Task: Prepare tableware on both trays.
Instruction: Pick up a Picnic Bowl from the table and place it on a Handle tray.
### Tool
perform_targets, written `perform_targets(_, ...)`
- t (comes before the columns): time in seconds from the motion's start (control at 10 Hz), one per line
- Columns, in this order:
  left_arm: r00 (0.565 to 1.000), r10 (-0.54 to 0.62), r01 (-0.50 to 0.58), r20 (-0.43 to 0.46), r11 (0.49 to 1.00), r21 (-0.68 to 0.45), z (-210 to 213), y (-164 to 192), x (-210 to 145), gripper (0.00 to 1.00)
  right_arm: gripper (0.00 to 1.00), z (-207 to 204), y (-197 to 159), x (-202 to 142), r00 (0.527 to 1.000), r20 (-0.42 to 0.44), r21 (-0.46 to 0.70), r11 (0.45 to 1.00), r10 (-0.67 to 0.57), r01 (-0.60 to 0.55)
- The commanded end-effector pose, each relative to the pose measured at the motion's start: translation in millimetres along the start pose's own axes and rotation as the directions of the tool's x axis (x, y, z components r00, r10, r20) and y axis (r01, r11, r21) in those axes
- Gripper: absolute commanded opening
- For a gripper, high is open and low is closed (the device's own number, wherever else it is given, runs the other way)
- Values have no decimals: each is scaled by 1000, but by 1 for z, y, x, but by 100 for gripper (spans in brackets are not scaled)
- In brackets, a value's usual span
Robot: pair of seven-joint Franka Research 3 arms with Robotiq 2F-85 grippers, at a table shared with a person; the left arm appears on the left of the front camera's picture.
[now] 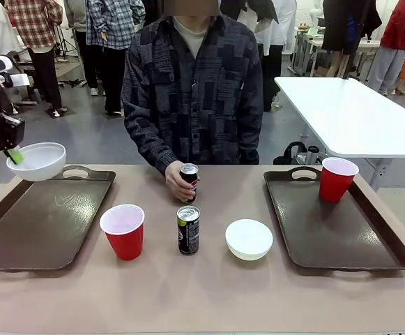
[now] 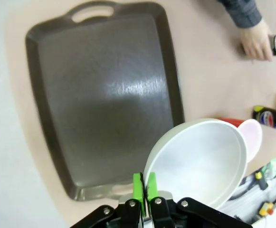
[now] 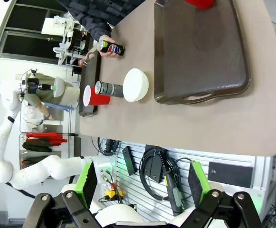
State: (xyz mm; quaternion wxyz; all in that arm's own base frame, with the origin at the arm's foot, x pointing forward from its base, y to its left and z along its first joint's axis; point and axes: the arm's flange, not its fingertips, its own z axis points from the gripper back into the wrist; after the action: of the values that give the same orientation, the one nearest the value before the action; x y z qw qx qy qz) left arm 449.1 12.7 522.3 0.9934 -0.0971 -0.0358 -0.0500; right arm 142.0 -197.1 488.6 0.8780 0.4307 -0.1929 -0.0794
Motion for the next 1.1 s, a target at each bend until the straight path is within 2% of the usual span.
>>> perform_targets(0.0,999,-30,31,-28,999,29,-2,-11,-1,0,100,0,1,0,1000,9,33,999,19,-19)
perform_targets(0.3,999,-30,31,-28,999,29,-2,-11,-1,0,100,0,1,0,1000,9,33,999,19,-19)
perform_targets(0.4,1000,-19,19,-13,1000,8,-3,-9,0,4,100,0,1,0,1000,9,33,999,19,-19)
perform_targets(0.6,999,-25,27,-37,997,76,-33,15,-9,4,100,0,1,0,1000,9,33,999,19,-19)
perform_targets(0.7,1000,-3,5,-23,997,77,-43,25,-9,4,100,0,1,0,1000,9,33,999,19,-19)
perform_targets(0.8,998,-10,12,-55,999,35,-35,26,-18,4,100,0,1,0,1000,9,33,999,19,-19)
perform_targets(0.9,983,-105,108,-150,994,9,1,22,-62,4,100,0,1,0,1000,9,33,999,19,-19)
perform_targets(1.0,961,-202,206,-189,979,-1,38,28,-116,4,100,0,1,0,1000,9,33,999,19,-19)
